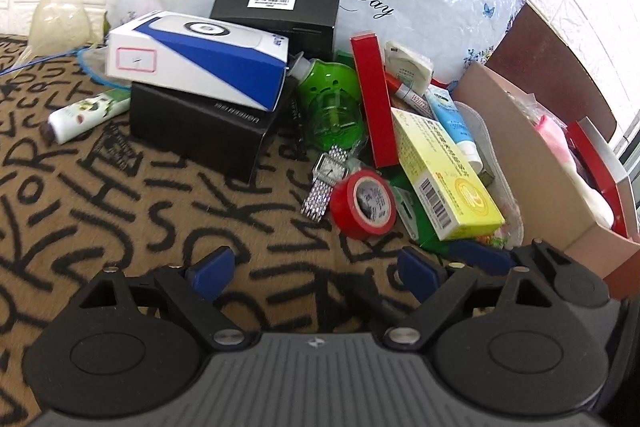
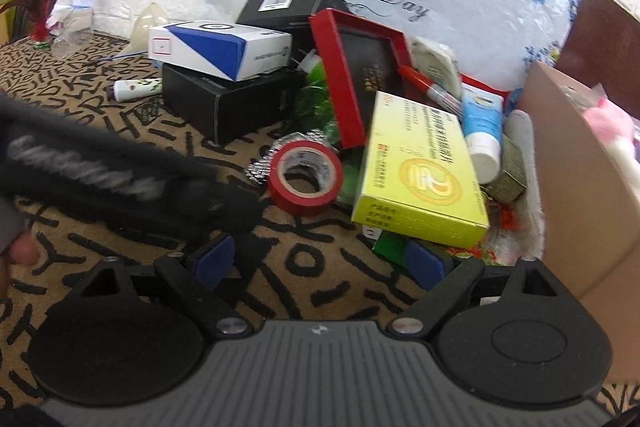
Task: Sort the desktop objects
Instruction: 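Grasp the red tape roll with the left gripper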
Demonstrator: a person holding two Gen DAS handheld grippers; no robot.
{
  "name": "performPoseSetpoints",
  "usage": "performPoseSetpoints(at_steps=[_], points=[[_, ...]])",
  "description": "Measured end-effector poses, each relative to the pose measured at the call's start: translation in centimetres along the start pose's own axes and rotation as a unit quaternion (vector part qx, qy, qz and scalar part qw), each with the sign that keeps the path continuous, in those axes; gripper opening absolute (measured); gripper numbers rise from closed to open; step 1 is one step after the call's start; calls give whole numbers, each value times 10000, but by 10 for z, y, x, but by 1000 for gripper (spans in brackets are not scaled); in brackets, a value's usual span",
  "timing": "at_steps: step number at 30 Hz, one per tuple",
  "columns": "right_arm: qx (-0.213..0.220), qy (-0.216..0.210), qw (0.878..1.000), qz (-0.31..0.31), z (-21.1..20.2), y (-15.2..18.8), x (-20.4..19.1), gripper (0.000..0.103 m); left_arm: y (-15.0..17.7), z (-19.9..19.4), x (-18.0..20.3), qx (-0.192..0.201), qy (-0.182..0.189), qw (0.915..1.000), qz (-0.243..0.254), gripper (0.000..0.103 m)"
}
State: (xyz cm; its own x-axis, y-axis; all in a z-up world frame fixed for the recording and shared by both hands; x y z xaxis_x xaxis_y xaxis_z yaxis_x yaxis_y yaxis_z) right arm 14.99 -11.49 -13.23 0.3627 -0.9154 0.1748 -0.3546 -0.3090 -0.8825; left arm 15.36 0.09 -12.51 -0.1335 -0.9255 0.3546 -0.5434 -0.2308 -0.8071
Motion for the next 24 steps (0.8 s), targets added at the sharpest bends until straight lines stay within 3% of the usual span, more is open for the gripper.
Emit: performPoseSetpoints(at_steps=[3,7,9,11,13,15,17,20,24], points=[[17,-232,9997,13,3,1,-5,81,-2,6,1,28,9,10000,2,81],[-6,-404,9987,302,8,-1,-4,77,-3,8,1,50,-35,10000,68,61],[16,-553,9976,407,9,-2,-4,62,-3,10,1,31,-37,10000,66,46],[47,-645,9972,370,8,-4,-7,52,-3,11,1,-19,7,10000,45,25],[62,-726,9969,287,8,-4,-11,44,-1,12,2,-101,78,9999,14,15],[59,-818,9963,247,7,-5,-14,31,0,12,2,-111,127,9999,2,11],[51,-902,9957,186,7,-6,-18,26,0,11,4,-124,180,9998,-3,3],[47,-942,9954,178,5,-6,-19,25,-1,10,4,-156,261,9995,-22,0],[53,-828,9963,229,2,-6,-15,29,-1,10,0,-120,73,9999,-43,0]])
Point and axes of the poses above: each gripper's, at about its wrist camera, not at the fingertips, and z roughly the way its jaws point, x to its right, y to its underside, the point moved 5 cm from there along z, roughly the way its jaws point, and after that the axes turned 10 degrees about x, right-handed, at the moved point
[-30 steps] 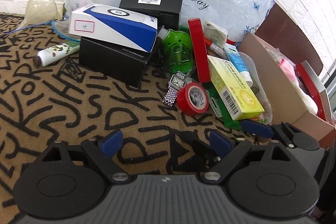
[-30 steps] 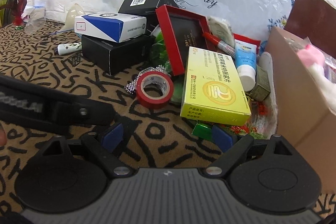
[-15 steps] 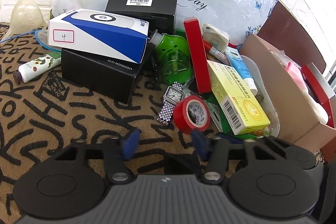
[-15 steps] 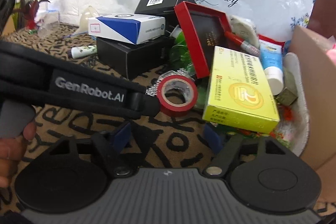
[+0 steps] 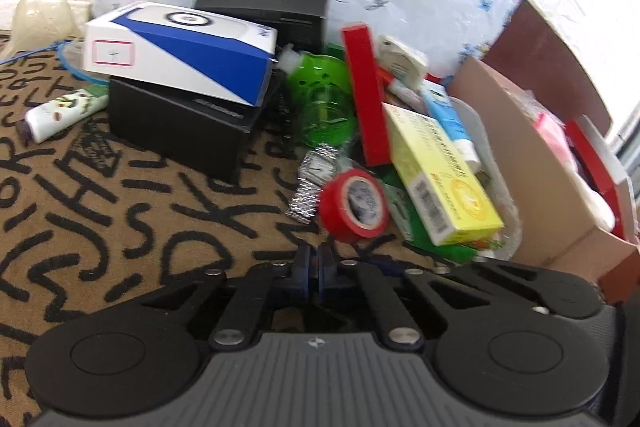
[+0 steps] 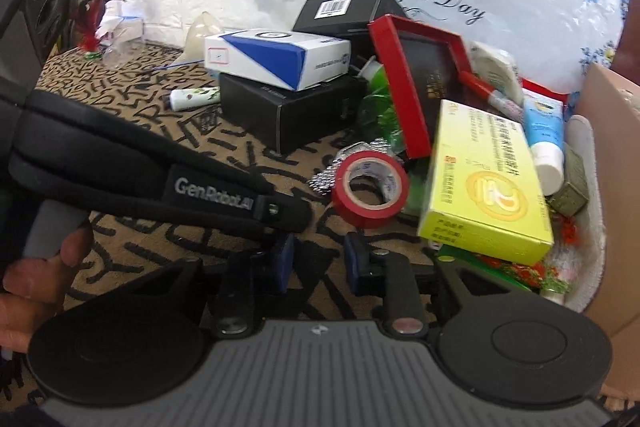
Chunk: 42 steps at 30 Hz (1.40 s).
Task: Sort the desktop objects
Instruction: 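Grasp the red tape roll with the left gripper, then carry the red tape roll into the cardboard box and release it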
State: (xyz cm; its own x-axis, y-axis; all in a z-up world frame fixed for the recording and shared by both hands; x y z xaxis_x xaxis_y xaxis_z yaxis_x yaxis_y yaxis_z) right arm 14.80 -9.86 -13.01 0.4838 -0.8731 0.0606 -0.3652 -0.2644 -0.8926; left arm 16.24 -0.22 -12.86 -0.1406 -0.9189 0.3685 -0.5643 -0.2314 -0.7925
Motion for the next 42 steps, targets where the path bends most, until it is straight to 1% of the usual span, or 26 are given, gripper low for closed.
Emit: performPoseSetpoints(at_steps=[1,2,3,4,6,8,10,11,13,16,18,19,21,22,23,26,29,30,31,32,33,35,38,42], points=[[-1,74,10000,-22,0,0,2,32,0,1,-2,-30,13,10000,-34,0],[-7,150,9999,-36,0,0,3,46,0,0,-4,-41,43,9999,-112,0],[6,240,9997,-33,-1,0,5,56,-1,0,-6,-50,53,9998,-178,1],[39,336,9994,-20,-2,0,7,56,-1,-1,-7,-51,54,9997,-220,3],[16,380,9993,11,-3,0,10,56,-3,-3,-10,-39,22,9996,-292,18],[-12,406,9992,61,-2,2,13,58,-5,-6,-10,65,93,9993,-363,52],[-16,432,9990,80,-2,3,14,60,-6,-8,-8,152,58,9994,-289,65],[-19,442,9990,87,-2,4,14,61,-6,-8,-6,180,19,9996,-206,66],[-38,448,9989,101,0,5,14,63,-6,-5,-4,195,-10,9998,-78,66],[-37,457,9989,132,2,6,15,68,-6,-1,-2,207,-19,9998,41,61],[3,462,9988,174,1,5,16,68,-8,-1,-1,173,39,9998,57,42],[61,453,9988,195,0,4,16,68,-9,0,0,106,108,9999,11,31],[163,454,9985,239,-2,2,17,68,-11,3,2,51,219,9997,-97,30],[174,452,9985,244,-1,2,17,67,-12,4,3,83,211,9997,-109,31],[153,442,9986,237,0,1,17,67,-14,6,5,119,180,9997,-79,34],[134,468,9986,192,5,-1,16,66,-19,12,12,159,185,9997,24,34],[255,476,9983,221,10,-5,18,66,-24,20,16,136,226,9996,40,33],[303,469,9981,245,13,-7,19,66,-24,23,18,76,260,9996,51,31],[348,453,9980,262,15,-9,20,65,-24,27,18,10,272,9996,81,21],[368,426,9980,274,19,-11,20,57,-23,29,19,-60,218,9997,118,15],[331,461,9980,276,23,-12,21,51,-21,29,18,-71,178,9997,147,15],[277,484,9981,250,25,-12,21,45,-19,24,17,-39,206,9997,149,16],[244,383,9989,146,17,-9,16,45,-15,16,17,-156,245,9995,120,16],[173,238,9996,51,0,-4,7,45,-4,-1,25,-287,200,9990,266,16]])
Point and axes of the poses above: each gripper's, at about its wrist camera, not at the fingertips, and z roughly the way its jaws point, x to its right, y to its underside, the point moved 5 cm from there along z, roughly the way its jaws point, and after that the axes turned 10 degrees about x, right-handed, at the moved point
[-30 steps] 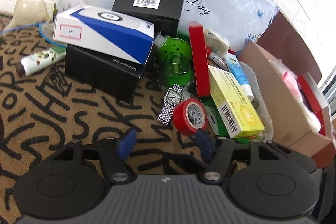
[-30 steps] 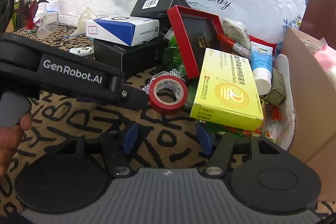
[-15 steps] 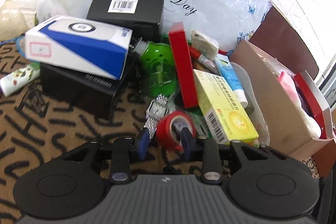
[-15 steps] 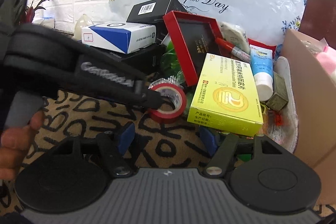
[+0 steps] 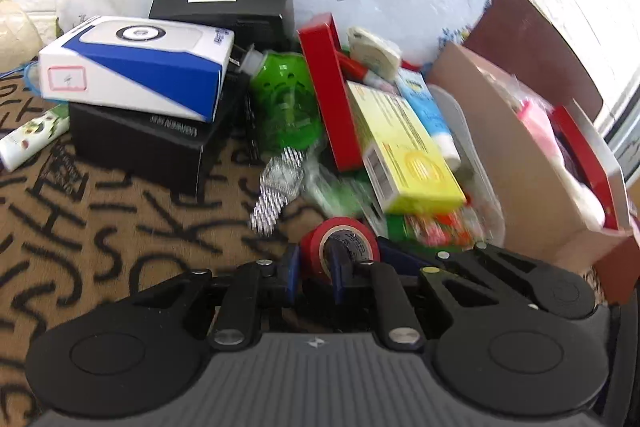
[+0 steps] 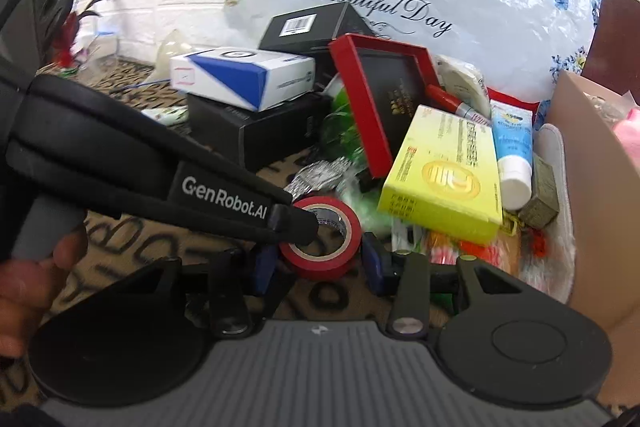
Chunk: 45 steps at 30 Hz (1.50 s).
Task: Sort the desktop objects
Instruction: 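Carry the red tape roll into the cardboard box and release it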
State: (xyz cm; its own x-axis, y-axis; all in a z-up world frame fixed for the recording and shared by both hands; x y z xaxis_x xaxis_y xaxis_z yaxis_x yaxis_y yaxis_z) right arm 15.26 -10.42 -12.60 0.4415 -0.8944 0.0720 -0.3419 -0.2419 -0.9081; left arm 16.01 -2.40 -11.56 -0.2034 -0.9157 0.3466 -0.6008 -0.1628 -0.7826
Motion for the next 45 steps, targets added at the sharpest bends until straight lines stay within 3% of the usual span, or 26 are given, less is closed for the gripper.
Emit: performPoseSetpoints(at_steps=[7,10,14,25,34,41,45], points=[[-174,-123,9997,88,-39,17,-11,45,28,-26,24,-225,31,9996,189,17],[-214,-124,9995,174,-55,24,-12,45,40,-29,35,-318,134,9991,255,25],[-247,-57,9995,184,-75,32,-12,45,46,-38,51,-378,180,9977,534,25],[685,591,9959,14,-149,0,17,45,13,-79,123,438,706,9900,1141,23],[1286,1534,9797,39,-203,-16,79,45,-14,-71,214,704,1448,9696,1845,23],[1512,2451,9573,244,-236,-10,151,45,-23,-33,298,558,2148,9511,2146,23],[1577,2819,9446,590,-244,-1,196,45,-19,-6,338,559,2363,9380,2474,22]])
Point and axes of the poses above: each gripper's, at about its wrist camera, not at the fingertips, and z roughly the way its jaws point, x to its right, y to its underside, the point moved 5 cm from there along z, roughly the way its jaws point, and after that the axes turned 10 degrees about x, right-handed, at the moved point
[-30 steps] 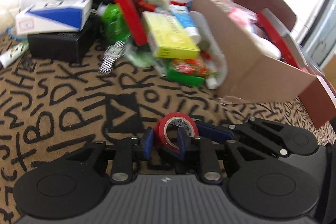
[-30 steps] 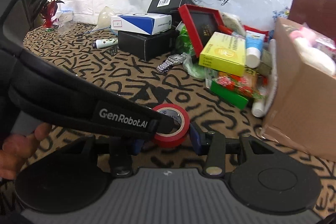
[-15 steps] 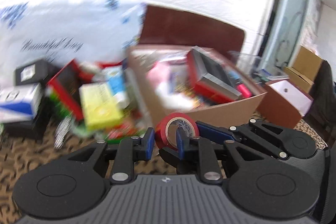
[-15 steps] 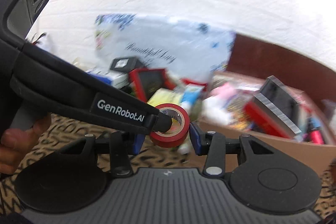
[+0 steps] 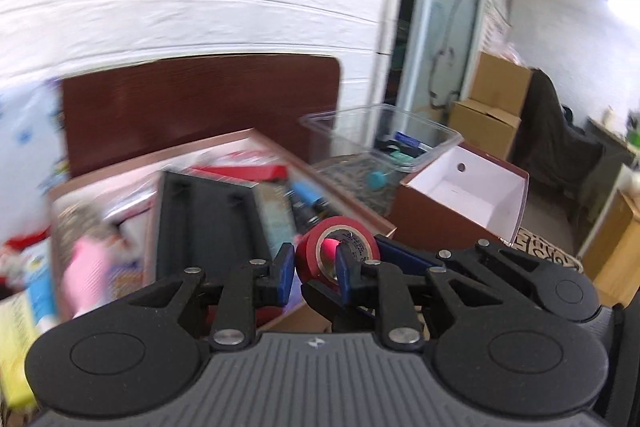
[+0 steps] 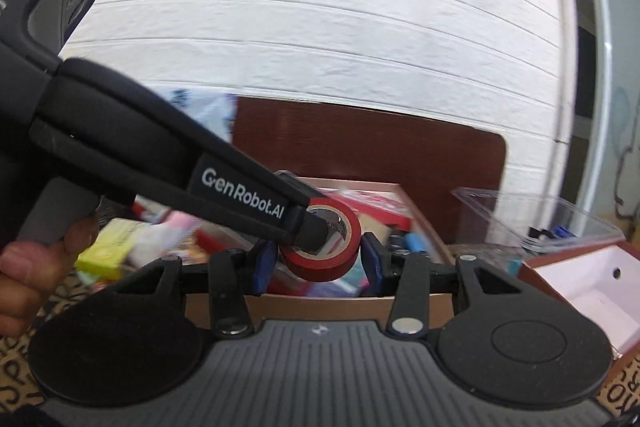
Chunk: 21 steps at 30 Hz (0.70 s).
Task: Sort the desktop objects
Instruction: 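Carry the red tape roll into the cardboard box and release it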
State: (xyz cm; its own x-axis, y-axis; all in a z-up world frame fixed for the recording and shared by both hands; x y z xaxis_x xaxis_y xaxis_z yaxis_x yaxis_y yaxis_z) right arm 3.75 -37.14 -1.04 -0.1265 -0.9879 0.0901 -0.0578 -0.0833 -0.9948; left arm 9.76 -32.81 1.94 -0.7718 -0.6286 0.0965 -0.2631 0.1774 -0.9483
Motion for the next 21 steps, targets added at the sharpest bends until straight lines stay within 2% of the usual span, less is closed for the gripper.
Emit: performPoseSetpoints(at_steps=[9,10,11,13,15,17,21], points=[[-121,455,9987,171,53,22,49,45,-3,65,-1,-56,146,9999,-56,23],[-170,504,9984,189,60,26,52,45,-2,67,-4,-21,168,9998,-110,36],[-257,560,9979,202,67,32,55,45,-1,67,-6,-16,205,9996,-185,62],[-515,646,9965,124,77,43,58,51,1,61,-11,75,222,9993,-294,89],[-394,710,9967,23,75,48,56,68,1,53,-11,288,204,9992,-171,90],[-329,787,9963,-38,74,50,55,72,2,50,-9,322,139,9994,27,93],[-325,760,9965,-75,75,50,52,72,3,46,-8,363,34,9992,162,93]])
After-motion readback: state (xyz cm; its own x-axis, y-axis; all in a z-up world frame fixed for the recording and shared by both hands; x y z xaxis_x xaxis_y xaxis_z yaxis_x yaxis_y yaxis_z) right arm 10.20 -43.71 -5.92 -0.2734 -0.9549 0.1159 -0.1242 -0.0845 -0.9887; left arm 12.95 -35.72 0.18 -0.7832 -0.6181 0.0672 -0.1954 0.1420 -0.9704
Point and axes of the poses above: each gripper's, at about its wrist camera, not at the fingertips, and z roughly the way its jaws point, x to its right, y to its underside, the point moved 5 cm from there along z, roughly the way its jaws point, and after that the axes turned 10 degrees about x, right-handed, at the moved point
